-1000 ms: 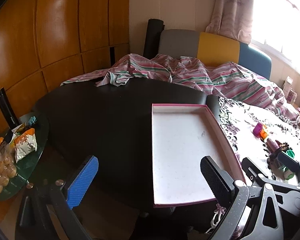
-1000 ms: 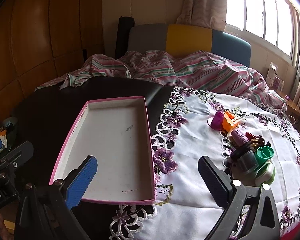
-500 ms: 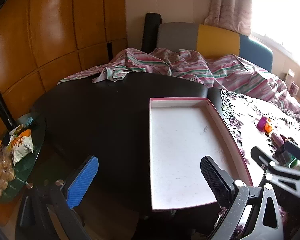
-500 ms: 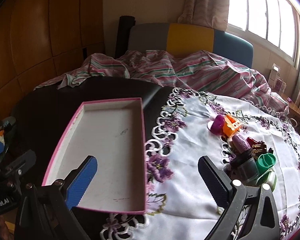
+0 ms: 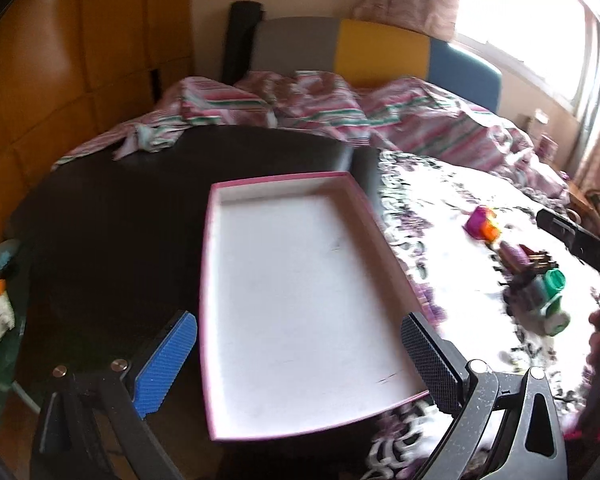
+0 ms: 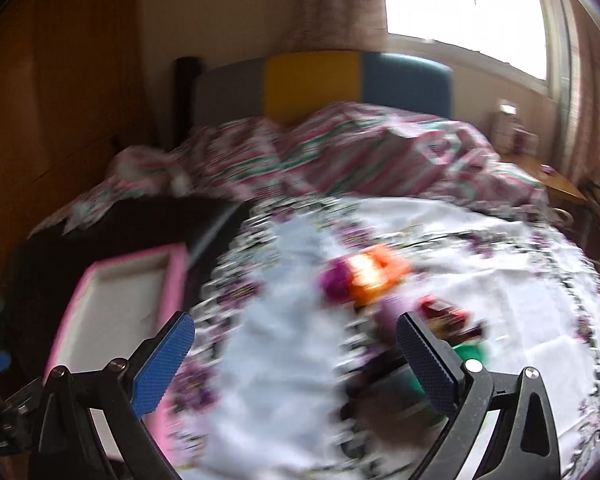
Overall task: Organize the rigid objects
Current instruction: 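Grasp the magenta suction toy with the left gripper while the right gripper grasps the dark grey cup, then carry the magenta toy into the white tray and open the left gripper, then carry the dark grey cup into the tray beside the magenta toy, open right gripper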
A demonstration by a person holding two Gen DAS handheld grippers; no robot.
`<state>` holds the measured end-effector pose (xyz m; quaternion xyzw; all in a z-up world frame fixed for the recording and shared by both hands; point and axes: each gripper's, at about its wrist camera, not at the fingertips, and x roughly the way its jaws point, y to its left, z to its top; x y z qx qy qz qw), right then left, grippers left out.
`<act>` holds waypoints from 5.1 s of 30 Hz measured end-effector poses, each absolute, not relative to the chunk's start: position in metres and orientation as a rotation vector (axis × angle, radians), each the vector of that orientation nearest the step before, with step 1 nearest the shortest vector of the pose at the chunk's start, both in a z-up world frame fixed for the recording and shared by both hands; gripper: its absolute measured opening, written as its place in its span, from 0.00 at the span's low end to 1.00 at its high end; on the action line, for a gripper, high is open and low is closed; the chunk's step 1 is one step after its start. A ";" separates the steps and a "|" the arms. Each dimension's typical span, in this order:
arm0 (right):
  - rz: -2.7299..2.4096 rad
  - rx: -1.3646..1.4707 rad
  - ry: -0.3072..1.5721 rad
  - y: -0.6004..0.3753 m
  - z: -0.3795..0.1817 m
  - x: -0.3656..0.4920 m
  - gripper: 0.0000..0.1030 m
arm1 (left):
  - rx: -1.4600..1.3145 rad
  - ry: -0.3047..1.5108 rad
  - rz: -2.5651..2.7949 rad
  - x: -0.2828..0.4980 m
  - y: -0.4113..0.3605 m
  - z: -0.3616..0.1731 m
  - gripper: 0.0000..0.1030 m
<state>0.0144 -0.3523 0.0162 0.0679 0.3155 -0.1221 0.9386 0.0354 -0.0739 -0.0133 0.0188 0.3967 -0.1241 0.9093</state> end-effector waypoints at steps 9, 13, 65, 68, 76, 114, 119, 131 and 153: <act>-0.528 0.320 0.630 -0.486 -0.008 0.000 1.00 | 0.125 0.814 -0.412 0.069 -0.160 0.003 1.00; -0.536 0.470 0.632 -0.512 -0.011 -0.006 1.00 | 0.156 0.863 -0.469 0.092 -0.210 -0.008 0.99; -0.047 0.459 0.795 -0.460 -0.019 0.026 0.82 | 0.107 0.929 -0.660 0.077 -0.243 -0.036 0.32; -0.072 0.183 0.912 -0.418 -0.032 0.035 0.82 | 0.104 0.913 -0.649 0.067 -0.226 -0.029 0.32; -0.116 -0.137 1.027 -0.386 -0.065 0.038 0.82 | 0.054 0.898 -0.612 0.055 -0.176 -0.017 0.32; -0.127 -0.106 1.136 -0.386 -0.097 0.058 0.42 | -0.039 0.913 -0.202 0.237 -0.037 -0.065 0.60; -0.130 -0.074 1.142 -0.390 -0.097 0.061 0.42 | -0.059 0.882 -0.190 0.197 -0.025 -0.051 0.60; -0.139 0.004 1.133 -0.398 -0.099 0.062 0.42 | 0.012 0.807 -0.191 0.080 -0.046 -0.036 0.70; -0.176 -0.070 1.105 -0.390 -0.097 0.058 0.42 | 0.032 0.804 -0.129 0.039 -0.045 -0.030 0.76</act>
